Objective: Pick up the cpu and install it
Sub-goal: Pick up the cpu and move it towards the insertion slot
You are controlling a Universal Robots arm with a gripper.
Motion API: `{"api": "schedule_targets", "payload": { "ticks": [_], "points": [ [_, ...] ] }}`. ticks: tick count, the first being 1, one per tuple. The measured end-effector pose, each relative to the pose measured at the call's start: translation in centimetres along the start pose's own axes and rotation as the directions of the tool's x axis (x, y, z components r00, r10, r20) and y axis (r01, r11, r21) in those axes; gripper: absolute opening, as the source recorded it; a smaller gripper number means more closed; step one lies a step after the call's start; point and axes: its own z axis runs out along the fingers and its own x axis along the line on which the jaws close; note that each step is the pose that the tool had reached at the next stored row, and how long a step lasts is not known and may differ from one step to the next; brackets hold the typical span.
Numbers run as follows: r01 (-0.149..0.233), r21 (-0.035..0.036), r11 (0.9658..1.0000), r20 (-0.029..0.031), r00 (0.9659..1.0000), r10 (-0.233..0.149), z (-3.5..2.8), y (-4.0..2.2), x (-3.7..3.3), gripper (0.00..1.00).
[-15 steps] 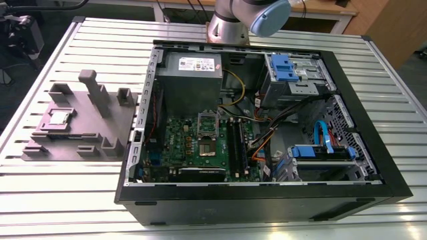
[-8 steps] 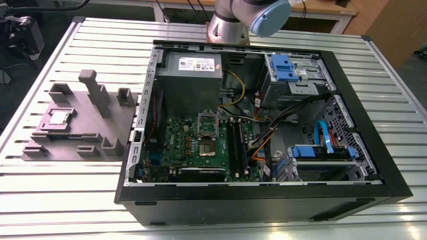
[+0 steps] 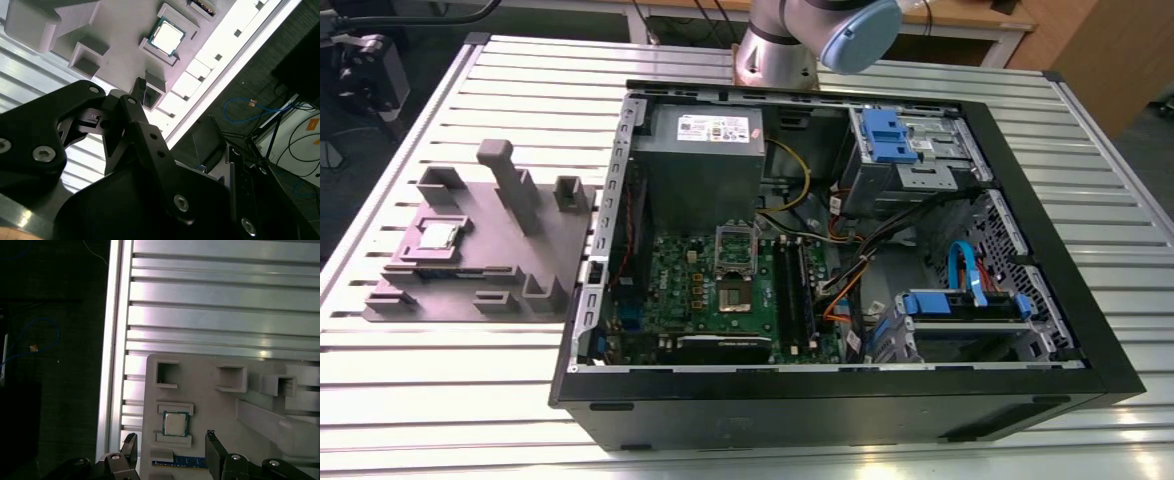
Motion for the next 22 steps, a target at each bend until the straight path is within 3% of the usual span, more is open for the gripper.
{"api": "schedule_targets", "payload": {
  "ticks": [22],
  "points": [
    [0.000,0.0000,1.0000,0.0001,1.0000,0.000,0.49,-0.02,-0.01,0.65]
  ]
}}
